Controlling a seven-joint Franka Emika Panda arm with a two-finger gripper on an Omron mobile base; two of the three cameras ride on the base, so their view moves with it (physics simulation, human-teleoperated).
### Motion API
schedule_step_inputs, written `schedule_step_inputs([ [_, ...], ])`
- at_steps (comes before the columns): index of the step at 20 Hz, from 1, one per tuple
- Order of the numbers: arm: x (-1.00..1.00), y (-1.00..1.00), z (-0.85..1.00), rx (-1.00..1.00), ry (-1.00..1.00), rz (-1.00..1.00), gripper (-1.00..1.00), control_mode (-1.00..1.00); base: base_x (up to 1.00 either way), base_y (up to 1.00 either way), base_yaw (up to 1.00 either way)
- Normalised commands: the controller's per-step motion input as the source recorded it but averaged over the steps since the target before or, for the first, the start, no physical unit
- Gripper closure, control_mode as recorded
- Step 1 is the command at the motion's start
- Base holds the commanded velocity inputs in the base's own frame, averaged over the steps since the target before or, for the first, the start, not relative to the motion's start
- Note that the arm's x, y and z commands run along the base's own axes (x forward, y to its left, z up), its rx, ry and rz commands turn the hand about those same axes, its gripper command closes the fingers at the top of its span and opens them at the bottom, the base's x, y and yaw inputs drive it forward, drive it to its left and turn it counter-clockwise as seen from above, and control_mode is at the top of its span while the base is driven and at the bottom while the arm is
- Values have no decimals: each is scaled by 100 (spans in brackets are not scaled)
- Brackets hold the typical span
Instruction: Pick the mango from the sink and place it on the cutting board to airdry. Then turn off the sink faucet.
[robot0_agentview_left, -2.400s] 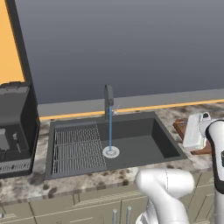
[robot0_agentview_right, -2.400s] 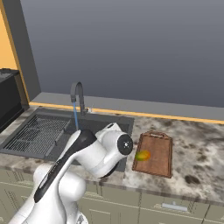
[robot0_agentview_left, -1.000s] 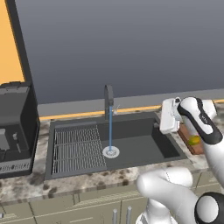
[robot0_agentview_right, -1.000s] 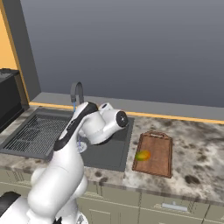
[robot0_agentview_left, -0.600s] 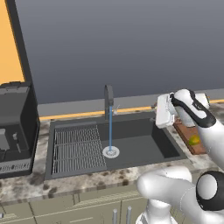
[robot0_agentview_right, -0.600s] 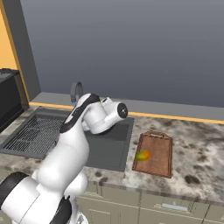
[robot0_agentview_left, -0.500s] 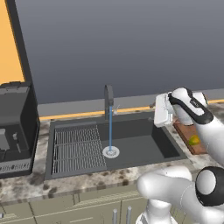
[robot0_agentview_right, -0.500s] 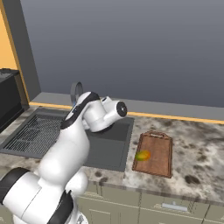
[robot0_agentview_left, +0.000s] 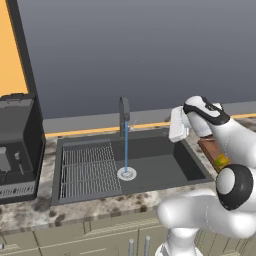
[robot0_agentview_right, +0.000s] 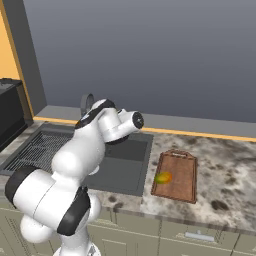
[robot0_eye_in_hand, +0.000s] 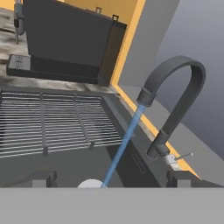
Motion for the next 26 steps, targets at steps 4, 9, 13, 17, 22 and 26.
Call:
schedule_step_inputs([
  [4,33,10,-12,0,1,0,-100,-100,0,0,0],
  [9,24,11,-11,0,0,0,-100,-100,0,0,0],
  [13,15,5,-13,0,0,0,-100,-100,0,0,0],
  [17,18,10,-14,0,0,0,-100,-100,0,0,0],
  [22,22,12,-10,0,0,1,-100,-100,0,0,0],
  [26,27,2,-4,0,0,5,-100,-100,0,0,0],
])
